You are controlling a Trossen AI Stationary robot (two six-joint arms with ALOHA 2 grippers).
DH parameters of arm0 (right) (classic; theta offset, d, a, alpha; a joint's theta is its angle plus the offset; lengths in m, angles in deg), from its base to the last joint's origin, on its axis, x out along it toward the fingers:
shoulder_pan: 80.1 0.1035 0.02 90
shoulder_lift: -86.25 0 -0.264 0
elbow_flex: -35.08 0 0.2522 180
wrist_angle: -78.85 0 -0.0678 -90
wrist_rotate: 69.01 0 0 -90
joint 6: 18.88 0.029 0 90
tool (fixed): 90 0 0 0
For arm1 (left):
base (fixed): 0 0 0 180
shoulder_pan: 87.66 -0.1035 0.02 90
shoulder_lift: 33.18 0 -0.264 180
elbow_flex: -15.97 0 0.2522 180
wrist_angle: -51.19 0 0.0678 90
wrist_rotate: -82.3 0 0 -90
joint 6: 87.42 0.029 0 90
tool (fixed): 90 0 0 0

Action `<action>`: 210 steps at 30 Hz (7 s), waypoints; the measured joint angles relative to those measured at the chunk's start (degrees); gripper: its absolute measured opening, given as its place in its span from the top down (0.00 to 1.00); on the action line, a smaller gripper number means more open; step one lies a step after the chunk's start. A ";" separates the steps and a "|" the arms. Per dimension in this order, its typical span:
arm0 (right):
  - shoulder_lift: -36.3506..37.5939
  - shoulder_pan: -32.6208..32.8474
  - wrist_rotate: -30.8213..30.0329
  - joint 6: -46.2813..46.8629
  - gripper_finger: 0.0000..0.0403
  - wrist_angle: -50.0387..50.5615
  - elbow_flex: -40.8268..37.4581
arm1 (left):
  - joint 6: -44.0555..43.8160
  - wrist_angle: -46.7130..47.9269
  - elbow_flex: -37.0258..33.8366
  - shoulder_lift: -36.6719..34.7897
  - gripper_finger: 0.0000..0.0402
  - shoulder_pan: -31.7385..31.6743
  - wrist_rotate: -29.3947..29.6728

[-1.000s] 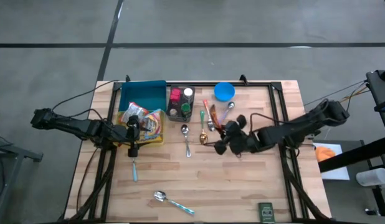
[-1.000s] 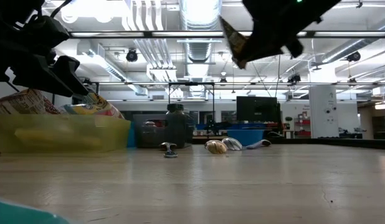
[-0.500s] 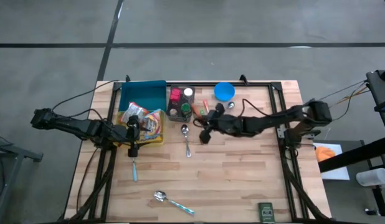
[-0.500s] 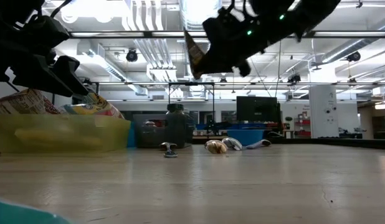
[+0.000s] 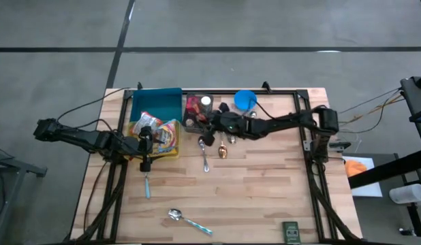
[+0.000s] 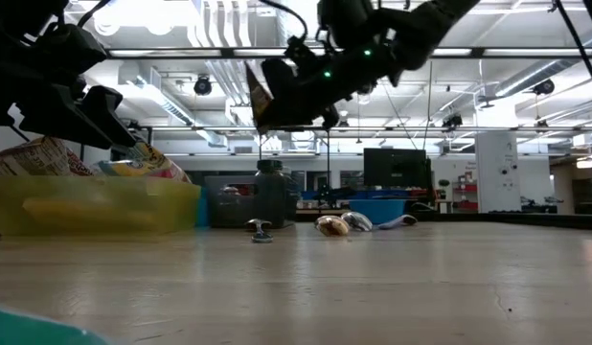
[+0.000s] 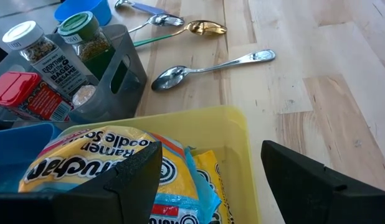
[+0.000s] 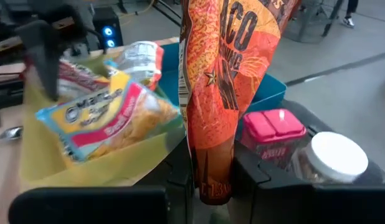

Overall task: Pick & Place Food Item
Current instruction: Put the orange seasoning bag into the black bin, then put the green seasoning can into the black bin

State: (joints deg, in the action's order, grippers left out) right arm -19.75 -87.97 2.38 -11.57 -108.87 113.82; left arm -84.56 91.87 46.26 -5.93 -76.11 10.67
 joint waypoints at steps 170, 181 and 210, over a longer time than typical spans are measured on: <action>10.53 56.54 19.78 125.07 0.44 85.01 12.67 | -0.02 0.20 -0.01 0.00 0.32 0.02 0.00; 2.56 58.25 25.44 125.88 0.44 83.59 18.28 | 0.00 0.17 0.00 0.00 0.32 0.02 0.00; -10.05 64.12 35.17 130.47 0.12 91.60 23.93 | 0.13 0.17 0.00 -0.02 0.32 0.01 0.00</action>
State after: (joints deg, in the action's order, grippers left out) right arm -29.80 -23.85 37.55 118.89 -17.27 137.75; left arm -84.43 92.04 46.26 -5.95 -76.10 10.67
